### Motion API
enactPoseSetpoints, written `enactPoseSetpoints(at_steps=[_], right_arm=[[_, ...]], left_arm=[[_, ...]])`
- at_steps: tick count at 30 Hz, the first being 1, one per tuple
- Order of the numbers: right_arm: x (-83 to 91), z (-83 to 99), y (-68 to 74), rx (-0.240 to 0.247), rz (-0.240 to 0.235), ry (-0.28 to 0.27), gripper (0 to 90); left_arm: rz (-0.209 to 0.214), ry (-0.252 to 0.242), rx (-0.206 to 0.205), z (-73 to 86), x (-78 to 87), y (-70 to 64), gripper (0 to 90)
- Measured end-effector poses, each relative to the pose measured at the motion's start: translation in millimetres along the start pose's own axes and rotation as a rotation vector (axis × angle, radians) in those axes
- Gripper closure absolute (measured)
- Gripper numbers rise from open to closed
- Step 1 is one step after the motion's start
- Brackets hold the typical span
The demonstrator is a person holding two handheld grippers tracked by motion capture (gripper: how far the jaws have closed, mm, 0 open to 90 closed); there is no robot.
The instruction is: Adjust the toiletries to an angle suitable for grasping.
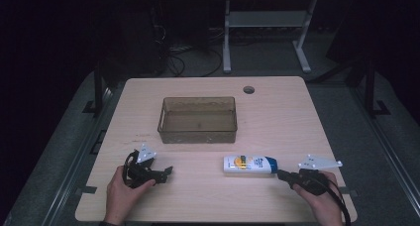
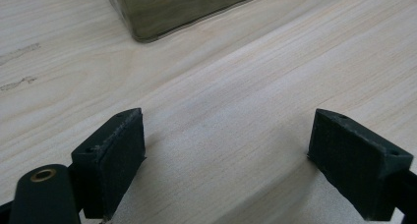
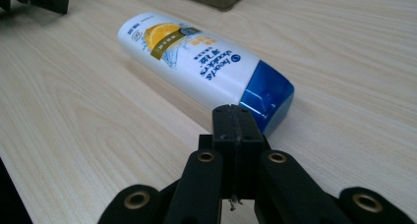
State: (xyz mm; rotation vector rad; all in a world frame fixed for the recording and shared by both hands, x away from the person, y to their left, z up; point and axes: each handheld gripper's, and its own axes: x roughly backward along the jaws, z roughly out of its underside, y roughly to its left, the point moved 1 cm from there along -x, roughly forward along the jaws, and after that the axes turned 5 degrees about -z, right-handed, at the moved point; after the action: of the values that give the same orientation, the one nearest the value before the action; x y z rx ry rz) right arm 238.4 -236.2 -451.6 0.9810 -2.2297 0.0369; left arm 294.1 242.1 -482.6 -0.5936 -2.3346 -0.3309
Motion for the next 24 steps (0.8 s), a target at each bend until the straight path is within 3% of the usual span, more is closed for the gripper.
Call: enactPoseSetpoints(at_steps=[9, 24], right_arm=[[-11.9, 1.4, -7.1, 0.002, 0.011, 0.035, 90.0], [-21.5, -5.5, -16.2, 0.008, 0.028, 0.043, 90.0]], left_arm=[[0.000, 0.000, 0.000, 0.0, 0.0, 0.0, 12.7], [0.000, 0.002, -0.003, 0.5, 0.8, 0.1, 12.7]])
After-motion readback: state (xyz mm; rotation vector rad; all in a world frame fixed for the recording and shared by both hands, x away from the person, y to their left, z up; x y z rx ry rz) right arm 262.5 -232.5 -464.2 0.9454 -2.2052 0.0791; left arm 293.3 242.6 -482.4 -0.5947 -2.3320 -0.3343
